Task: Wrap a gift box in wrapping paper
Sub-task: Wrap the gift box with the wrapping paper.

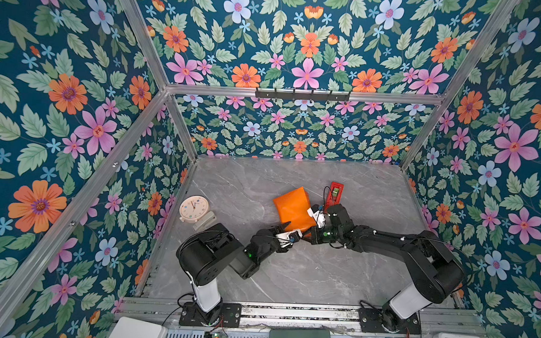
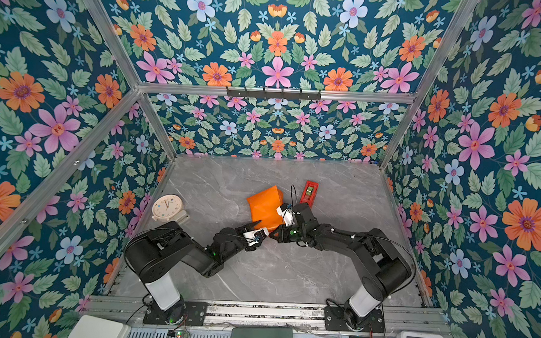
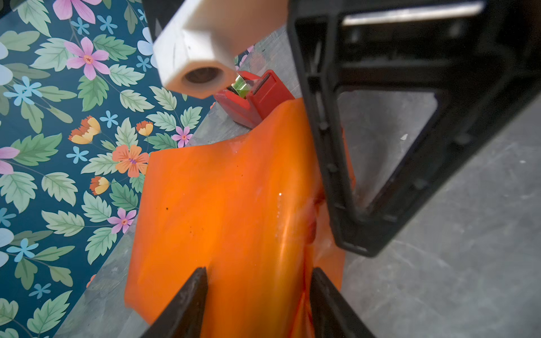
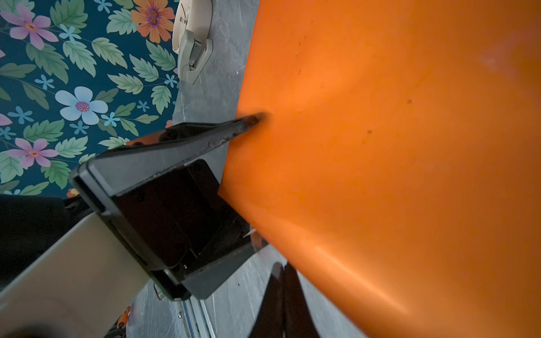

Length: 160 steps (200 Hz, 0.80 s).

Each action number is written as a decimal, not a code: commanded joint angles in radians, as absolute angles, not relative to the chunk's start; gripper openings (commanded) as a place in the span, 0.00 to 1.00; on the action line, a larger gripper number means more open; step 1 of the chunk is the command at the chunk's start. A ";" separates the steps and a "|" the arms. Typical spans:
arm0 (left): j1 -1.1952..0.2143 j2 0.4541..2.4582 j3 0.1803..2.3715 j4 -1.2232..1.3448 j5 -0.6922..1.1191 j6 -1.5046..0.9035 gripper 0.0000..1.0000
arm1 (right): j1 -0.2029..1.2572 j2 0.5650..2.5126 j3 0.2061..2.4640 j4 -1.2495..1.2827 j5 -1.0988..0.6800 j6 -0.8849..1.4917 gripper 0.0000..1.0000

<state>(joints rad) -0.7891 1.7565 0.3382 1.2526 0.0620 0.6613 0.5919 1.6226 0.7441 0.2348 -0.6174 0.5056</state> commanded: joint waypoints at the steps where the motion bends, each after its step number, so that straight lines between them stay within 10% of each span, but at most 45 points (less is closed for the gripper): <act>1: -0.789 1.762 0.339 1.175 0.081 0.655 0.57 | 0.593 1.623 0.752 0.227 -0.607 0.499 0.00; 160: -0.790 1.761 0.341 1.173 0.082 0.654 0.57 | 0.592 1.636 0.775 0.190 -0.582 0.502 0.00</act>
<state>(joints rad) -0.7891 1.7565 0.3393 1.2522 0.0620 0.6613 0.5919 1.6318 0.7658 0.2012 -0.5945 0.5056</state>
